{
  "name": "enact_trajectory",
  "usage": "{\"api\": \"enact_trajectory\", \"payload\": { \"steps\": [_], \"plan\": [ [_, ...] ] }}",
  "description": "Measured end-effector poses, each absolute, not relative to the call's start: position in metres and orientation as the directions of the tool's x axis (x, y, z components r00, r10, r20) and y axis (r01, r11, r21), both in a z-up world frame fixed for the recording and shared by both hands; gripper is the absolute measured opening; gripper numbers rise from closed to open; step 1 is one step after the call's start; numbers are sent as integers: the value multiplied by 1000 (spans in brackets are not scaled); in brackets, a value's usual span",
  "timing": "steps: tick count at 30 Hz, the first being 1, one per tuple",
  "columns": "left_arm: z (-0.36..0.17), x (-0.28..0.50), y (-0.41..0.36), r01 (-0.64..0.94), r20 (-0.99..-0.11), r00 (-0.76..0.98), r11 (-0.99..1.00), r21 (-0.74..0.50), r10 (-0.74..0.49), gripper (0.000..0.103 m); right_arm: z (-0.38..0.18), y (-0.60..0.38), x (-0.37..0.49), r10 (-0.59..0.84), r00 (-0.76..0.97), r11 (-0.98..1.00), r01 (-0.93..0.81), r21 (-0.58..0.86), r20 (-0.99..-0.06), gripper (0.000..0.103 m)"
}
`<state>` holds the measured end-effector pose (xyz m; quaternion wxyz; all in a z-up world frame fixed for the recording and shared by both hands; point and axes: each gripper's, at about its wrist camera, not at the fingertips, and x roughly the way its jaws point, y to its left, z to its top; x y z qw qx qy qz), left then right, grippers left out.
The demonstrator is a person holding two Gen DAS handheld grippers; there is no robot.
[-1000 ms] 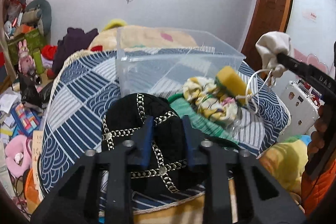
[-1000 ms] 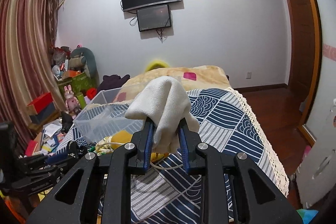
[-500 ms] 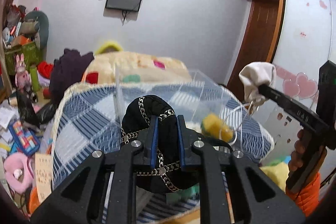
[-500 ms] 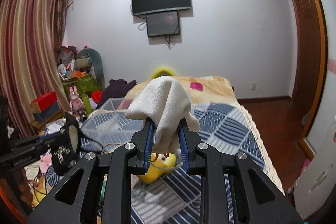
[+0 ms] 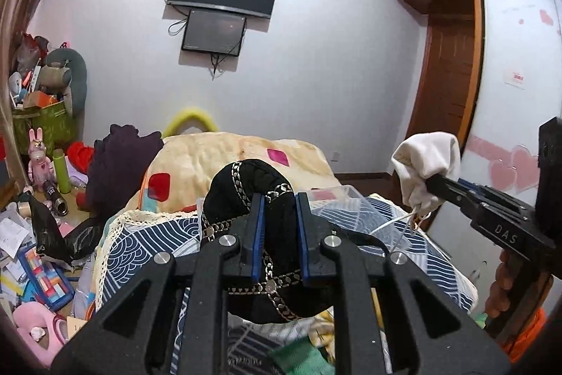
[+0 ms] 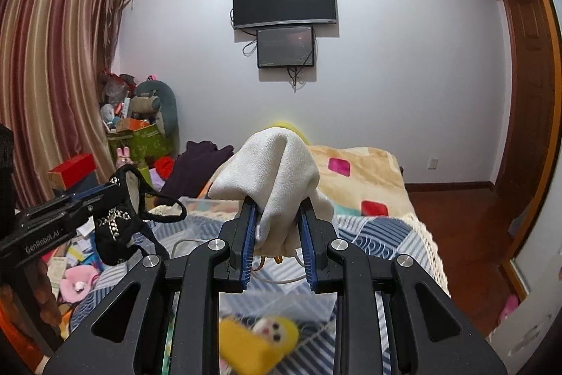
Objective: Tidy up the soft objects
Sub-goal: 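Carry the pouch and cap over the clear box and open both tools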
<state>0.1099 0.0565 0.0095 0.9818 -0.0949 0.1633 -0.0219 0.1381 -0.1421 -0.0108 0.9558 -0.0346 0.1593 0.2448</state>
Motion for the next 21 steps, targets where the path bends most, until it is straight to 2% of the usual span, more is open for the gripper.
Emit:
{"api": "enact_trajectory", "payload": {
  "steps": [3, 9, 21],
  "plan": [
    [-1, 130, 58, 6, -348, 934, 979, -204, -78, 16, -17, -134, 147, 451, 823, 878, -479, 2, -345, 21],
    [-25, 161, 49, 8, -420, 903, 984, -180, -85, 16, -47, -119, 166, 422, 785, 871, -490, -37, -453, 21],
    [-60, 201, 41, -17, -553, 831, 991, -136, -62, 16, -75, -113, 192, 402, 678, 853, -522, -19, -616, 22]
  ]
}}
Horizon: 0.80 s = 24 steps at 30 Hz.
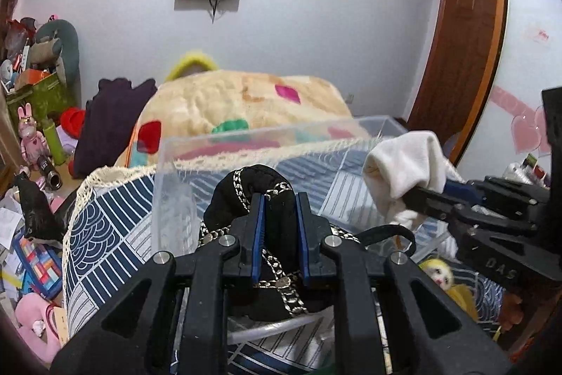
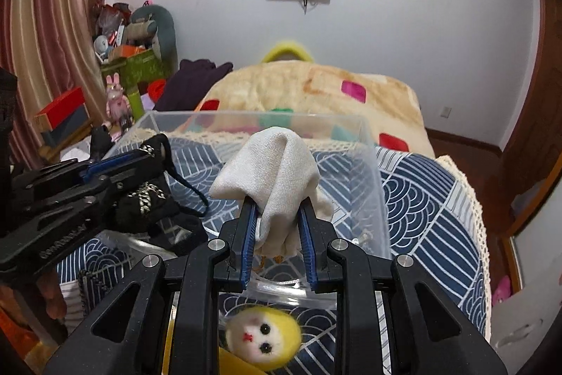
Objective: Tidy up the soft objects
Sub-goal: 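Carry the pouch and cap over the clear box and open both tools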
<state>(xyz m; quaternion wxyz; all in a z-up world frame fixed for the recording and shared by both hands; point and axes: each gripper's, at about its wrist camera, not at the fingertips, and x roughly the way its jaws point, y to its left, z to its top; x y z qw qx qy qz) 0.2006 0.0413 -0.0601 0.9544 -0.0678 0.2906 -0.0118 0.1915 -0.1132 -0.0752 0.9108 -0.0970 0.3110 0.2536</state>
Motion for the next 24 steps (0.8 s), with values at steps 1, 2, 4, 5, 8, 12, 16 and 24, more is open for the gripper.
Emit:
{"api": "enact_trajectory", "payload": {
  "steps": [1, 2, 4, 5, 8, 12, 16, 24],
  "plan": [
    [-63, 203, 42, -19, -570, 819, 991, -136, -63, 16, -75, -113, 194, 403, 670, 850, -526, -15, -623, 22],
    [-66, 204, 42, -23, -581, 811, 990, -137, -61, 16, -75, -114, 196, 408, 660, 847, -531, -7, -631, 22],
    [-68, 203, 43, -28, -590, 805, 988, -151, -68, 17, -76, -113, 197, 415, 648, 844, -536, 4, -639, 23],
    [-68, 201, 44, -30, -589, 805, 986, -163, -73, 17, -76, -113, 196, 414, 650, 844, -536, 2, -638, 23],
    [-67, 196, 46, -28, -588, 805, 985, -171, -79, 22, -74, -115, 193, 417, 648, 840, -542, -2, -637, 26],
    [-63, 189, 47, -27, -588, 805, 985, -172, -81, 38, -72, -120, 191, 417, 657, 841, -542, -8, -628, 41],
    [-55, 176, 46, -23, -572, 817, 987, -159, -73, 42, -60, -127, 181, 436, 680, 842, -540, 0, -590, 43],
    [-22, 138, 44, 17, -481, 873, 990, -139, -82, 54, -34, -139, 151, 462, 743, 843, -537, -20, -485, 57]
  ]
}}
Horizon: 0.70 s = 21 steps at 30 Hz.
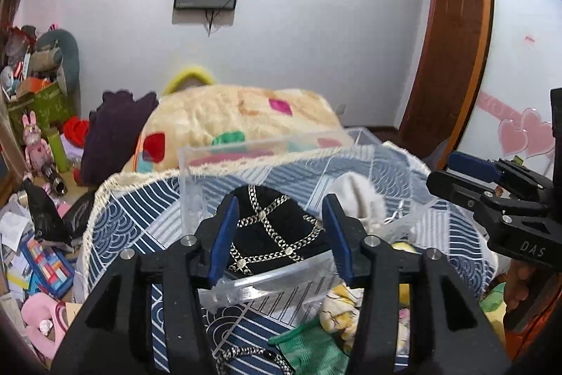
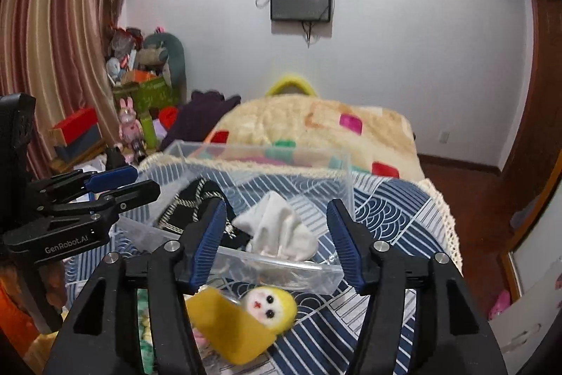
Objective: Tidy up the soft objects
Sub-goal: 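Carry the pouch and cap over the clear box and open both tools, then grasp the yellow sponge with the right tool while the left tool grasps the braided cord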
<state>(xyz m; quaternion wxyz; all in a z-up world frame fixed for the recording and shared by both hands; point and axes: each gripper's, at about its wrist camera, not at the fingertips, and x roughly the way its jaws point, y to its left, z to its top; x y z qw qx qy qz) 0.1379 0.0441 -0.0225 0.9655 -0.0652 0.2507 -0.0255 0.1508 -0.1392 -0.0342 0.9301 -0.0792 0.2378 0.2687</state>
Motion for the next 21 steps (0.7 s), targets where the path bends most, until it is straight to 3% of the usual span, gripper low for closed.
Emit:
{"api": "enact_trajectory", "payload": {
  "steps": [2, 6, 13, 21],
  "plan": [
    [-16, 126, 44, 18, -453, 888, 991, -136, -79, 61, -31, -143, 142, 477, 746, 840, -543, -10, -465, 59],
    [-14, 108, 46, 11, -435, 898, 993, -118, -62, 68, -33, -147, 131, 483, 759, 842, -540, -7, -437, 72],
    [-35, 90, 52, -17, -454, 890, 992, -123, -41, 71, -49, -141, 120, 489, 748, 832, -554, -17, -448, 72],
    [-79, 80, 66, -51, -543, 838, 986, -160, -45, 71, -78, -144, 114, 492, 708, 829, -559, 23, -506, 72]
  ]
}}
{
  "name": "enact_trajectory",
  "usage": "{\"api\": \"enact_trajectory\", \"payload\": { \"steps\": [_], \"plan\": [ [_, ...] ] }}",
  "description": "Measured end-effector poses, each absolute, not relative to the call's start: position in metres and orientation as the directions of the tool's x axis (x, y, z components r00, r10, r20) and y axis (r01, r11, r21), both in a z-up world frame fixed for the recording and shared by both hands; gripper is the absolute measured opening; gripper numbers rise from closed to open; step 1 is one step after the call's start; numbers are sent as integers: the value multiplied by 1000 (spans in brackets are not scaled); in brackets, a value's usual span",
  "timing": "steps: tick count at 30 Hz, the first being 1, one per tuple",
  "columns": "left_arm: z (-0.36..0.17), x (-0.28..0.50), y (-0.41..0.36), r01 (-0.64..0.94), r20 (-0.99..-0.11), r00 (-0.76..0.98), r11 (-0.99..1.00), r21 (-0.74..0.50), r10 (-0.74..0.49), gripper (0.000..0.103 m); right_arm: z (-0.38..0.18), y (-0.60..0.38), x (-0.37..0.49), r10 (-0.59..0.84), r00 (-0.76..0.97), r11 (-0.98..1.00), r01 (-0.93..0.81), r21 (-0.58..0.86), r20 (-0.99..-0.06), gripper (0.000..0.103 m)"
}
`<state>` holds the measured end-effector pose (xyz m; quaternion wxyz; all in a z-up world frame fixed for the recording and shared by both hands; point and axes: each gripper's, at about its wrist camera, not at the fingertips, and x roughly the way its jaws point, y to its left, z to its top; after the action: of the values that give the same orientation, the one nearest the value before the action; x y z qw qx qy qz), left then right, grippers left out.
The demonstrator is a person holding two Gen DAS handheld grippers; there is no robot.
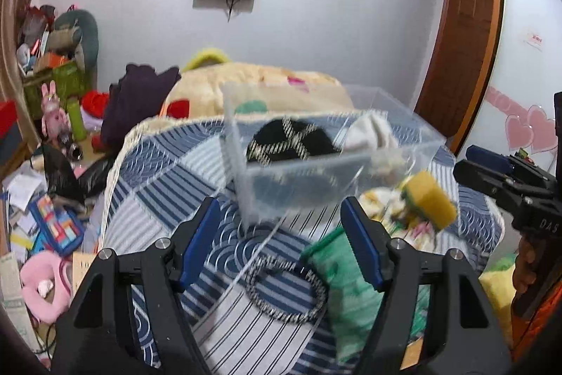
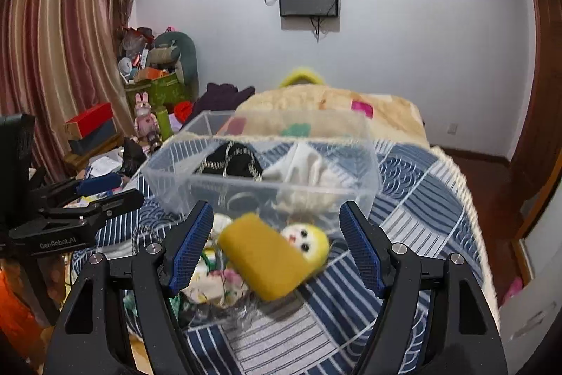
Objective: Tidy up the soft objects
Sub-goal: 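Grasp the yellow sponge with the right tool while the left tool grasps the braided cord, then lower the sponge and cord into the clear box and open both tools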
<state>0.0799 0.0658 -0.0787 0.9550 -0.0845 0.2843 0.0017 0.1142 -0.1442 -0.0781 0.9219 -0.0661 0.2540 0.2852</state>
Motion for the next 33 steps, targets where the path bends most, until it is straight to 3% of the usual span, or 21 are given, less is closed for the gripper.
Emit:
{"api": "enact_trajectory", "payload": {
  "steps": [10, 14, 16, 18, 21, 23, 33],
  "plan": [
    [-120, 76, 82, -92, -625, 778, 975, -203, -57, 70, -110, -143, 119, 486, 652, 833, -547, 84, -583, 72],
    [-132, 78, 82, -85, -645, 761, 973, -213, -74, 52, -114, -142, 118, 492, 641, 830, -549, 97, -589, 71],
    [-135, 78, 81, -79, -652, 754, 974, -210, -80, 46, -115, -144, 118, 497, 639, 830, -548, 105, -587, 64],
    [-135, 75, 78, -73, -644, 761, 977, -199, -75, 35, -115, -145, 119, 505, 631, 826, -552, 117, -589, 51],
    [-135, 73, 75, -56, -642, 761, 977, -208, -94, 15, -114, -147, 118, 511, 631, 823, -555, 121, -584, 46],
    [-133, 72, 74, -52, -643, 760, 978, -204, -93, 7, -113, -146, 115, 508, 637, 823, -557, 109, -580, 44],
    [-103, 66, 70, -18, -585, 804, 977, -211, -111, 6, -96, -157, 106, 512, 681, 831, -546, 102, -524, 41]
  ]
}}
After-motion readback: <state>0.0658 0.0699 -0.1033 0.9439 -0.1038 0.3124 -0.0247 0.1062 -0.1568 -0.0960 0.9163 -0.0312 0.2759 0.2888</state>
